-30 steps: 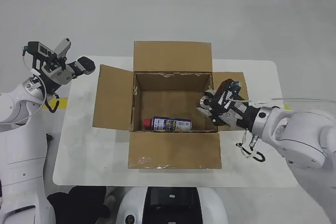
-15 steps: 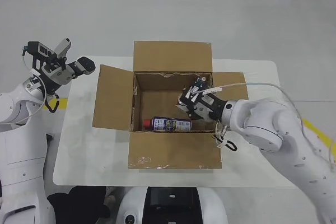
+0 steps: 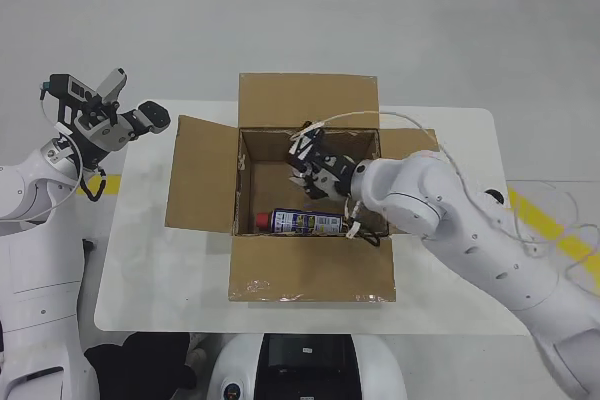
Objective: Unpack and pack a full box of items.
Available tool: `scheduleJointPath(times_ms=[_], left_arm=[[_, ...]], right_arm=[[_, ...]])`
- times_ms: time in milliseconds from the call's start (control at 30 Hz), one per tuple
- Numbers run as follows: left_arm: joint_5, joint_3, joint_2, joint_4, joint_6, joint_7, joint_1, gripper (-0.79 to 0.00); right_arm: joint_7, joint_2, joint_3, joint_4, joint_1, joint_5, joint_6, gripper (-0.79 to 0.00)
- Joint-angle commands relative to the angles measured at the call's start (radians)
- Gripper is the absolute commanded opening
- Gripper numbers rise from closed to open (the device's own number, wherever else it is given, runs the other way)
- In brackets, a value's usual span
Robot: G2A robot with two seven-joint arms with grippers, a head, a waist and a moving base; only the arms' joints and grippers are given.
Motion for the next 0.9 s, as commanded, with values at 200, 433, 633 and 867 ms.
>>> scheduleJointPath(times_ms=[200, 433, 633, 867], left_arm=[[0.000, 0.000, 0.000, 0.000, 0.000, 0.000, 0.000, 0.000], [0.000, 0.000, 0.000, 0.000, 0.000, 0.000, 0.000, 0.000], [0.000, 0.000, 0.000, 0.000, 0.000, 0.000, 0.000, 0.000], [0.000, 0.000, 0.000, 0.000, 0.000, 0.000, 0.000, 0.000]], right_arm=[[-0.034, -0.070, -0.090, 0.103, 0.054, 0.008, 0.020, -0.785], [-0.055, -0.127, -0.137, 0.208, 0.091, 0.013, 0.018, -0.785], [-0.068, -0.172, -0.174, 0.307, 0.122, -0.011, -0.024, -0.785], [-0.077, -0.217, -0.197, 0.426, 0.137, -0.020, -0.039, -0.785]])
